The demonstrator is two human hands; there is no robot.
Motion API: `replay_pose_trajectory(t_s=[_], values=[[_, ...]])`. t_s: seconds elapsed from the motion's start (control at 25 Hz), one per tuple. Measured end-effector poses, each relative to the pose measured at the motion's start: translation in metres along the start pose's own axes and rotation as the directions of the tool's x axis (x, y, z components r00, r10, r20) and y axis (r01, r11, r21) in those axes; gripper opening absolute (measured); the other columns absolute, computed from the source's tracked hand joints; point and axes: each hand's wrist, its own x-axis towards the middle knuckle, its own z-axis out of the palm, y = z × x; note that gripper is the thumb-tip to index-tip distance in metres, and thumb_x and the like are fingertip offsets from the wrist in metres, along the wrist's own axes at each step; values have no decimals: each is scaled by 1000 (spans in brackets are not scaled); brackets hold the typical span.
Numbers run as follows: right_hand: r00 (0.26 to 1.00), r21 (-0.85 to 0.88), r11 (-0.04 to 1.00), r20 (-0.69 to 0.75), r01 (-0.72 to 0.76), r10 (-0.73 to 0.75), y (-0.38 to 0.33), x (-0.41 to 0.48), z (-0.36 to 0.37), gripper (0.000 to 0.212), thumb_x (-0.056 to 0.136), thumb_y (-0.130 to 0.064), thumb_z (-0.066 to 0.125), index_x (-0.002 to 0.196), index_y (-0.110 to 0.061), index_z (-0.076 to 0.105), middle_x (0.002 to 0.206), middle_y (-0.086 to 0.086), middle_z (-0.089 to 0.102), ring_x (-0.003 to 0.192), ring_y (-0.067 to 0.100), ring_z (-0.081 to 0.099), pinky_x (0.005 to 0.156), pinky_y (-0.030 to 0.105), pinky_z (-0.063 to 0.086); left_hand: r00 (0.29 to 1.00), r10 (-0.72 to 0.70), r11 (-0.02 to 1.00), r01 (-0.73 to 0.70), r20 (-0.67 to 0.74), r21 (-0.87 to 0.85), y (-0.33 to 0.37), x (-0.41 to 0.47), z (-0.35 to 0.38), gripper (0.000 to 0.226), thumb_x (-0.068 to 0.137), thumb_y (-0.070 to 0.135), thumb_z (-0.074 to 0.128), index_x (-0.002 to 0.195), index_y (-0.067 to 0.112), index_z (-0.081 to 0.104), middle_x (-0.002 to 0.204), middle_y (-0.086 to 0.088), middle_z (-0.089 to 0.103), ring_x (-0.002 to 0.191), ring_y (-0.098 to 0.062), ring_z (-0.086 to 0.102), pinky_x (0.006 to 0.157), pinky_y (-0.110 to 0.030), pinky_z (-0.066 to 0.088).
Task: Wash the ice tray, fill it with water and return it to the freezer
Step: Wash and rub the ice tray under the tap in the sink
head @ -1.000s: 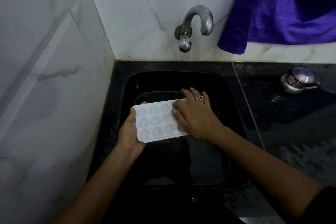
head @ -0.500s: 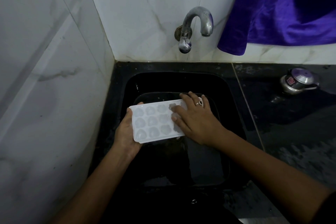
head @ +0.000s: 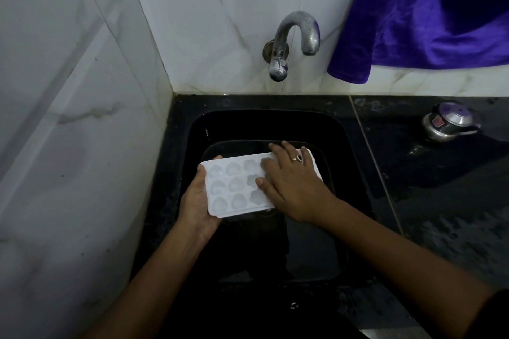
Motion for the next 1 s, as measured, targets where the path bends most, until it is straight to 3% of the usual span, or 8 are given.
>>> replay_pose_trajectory(t_s=[0.16,0.32,0.44,0.6,0.72,0.8,1.0], values=[[998,24,998,-9,-56,56,7,1,-5,51,107,-56,22,140,-30,52,167,15,25,156,39,14,124,65,7,999,-19,1000,20,39,-14,1,-3,6,68,105,57,51,157,14,44,155,-25,51,141,-49,50,117,-71,34],[1000,9,1000,1,3,-3,0,-3,2,67,101,-60,13,144,-23,49,167,15,26,156,39,16,124,66,8,1000,-16,1000,15,-23,-20,1,-6,6,69,104,56,55,159,16,42,157,-25,48,143,-49,47,118,-71,33],[999,14,999,-12,-39,39,9,-4,-3,59,103,-59,15,141,-32,51,167,15,26,156,39,16,123,66,8,998,-51,997,53,27,-59,4,-4,2,77,102,58,58,161,13,38,162,-25,41,147,-51,41,120,-70,28],[1000,11,1000,-5,-9,9,2,-7,-2,69,100,-61,10,142,-25,51,167,15,26,157,38,14,124,65,7,1000,22,1000,-22,-4,-11,-1,-18,20,56,103,51,53,147,18,57,143,-24,62,132,-47,60,112,-68,42],[1000,47,999,-8,-21,21,11,-12,-9,59,104,-59,15,148,-35,46,168,13,22,157,37,11,125,64,5,1000,14,998,-15,-22,-61,6,-23,19,63,105,53,53,155,13,47,152,-27,53,138,-50,53,114,-70,39],[998,90,995,-40,-46,50,6,-10,-15,60,104,-58,17,148,-31,46,169,12,21,157,34,11,126,61,5,999,31,998,-33,-30,-60,4,-27,25,62,108,54,47,155,14,47,152,-25,54,139,-48,53,113,-68,41],[994,56,993,-34,109,-107,-8,-17,-13,62,103,-59,15,143,-29,50,167,13,26,157,36,15,125,63,6,997,76,995,-77,-26,-69,-1,-47,43,48,109,50,38,141,21,59,137,-21,67,127,-44,62,105,-62,48]])
